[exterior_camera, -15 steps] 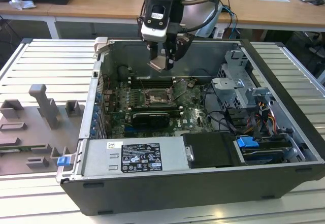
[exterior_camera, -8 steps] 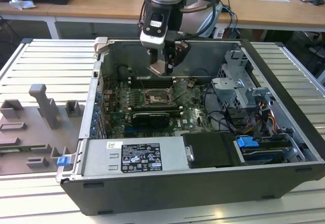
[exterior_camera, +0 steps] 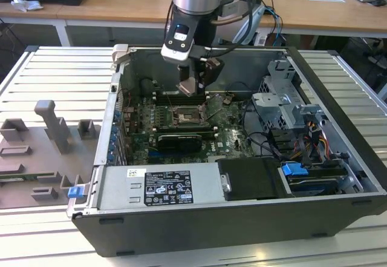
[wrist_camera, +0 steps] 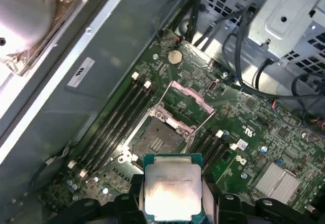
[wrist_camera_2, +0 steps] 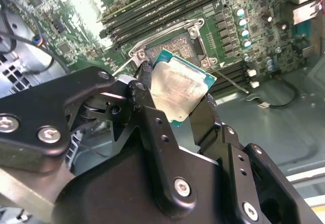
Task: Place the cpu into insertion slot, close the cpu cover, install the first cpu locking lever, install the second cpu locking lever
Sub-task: 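Place the cpu into insertion slot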
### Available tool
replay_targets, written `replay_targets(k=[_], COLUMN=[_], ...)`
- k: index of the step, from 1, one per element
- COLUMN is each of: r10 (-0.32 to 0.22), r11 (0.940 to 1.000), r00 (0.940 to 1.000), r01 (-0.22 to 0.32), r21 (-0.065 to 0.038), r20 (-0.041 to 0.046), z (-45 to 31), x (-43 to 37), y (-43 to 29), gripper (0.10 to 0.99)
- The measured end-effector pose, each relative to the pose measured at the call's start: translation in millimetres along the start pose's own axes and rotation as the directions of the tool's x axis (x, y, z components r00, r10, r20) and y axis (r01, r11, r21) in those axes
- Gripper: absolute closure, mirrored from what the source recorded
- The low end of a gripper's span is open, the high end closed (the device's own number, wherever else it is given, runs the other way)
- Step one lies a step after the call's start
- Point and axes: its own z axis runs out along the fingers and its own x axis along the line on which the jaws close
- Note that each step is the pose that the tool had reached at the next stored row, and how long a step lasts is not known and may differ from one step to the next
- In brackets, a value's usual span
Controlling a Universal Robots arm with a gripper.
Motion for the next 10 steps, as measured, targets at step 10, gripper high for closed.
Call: replay_targets(k=[10], r10=[0.028], r11=[0.9996], r00=[0.9996], r01=[-0.028], r21=[-0.001], r20=[0.0019], z=[7.9], x=[0.0], y=[-1.0], gripper=[0.545])
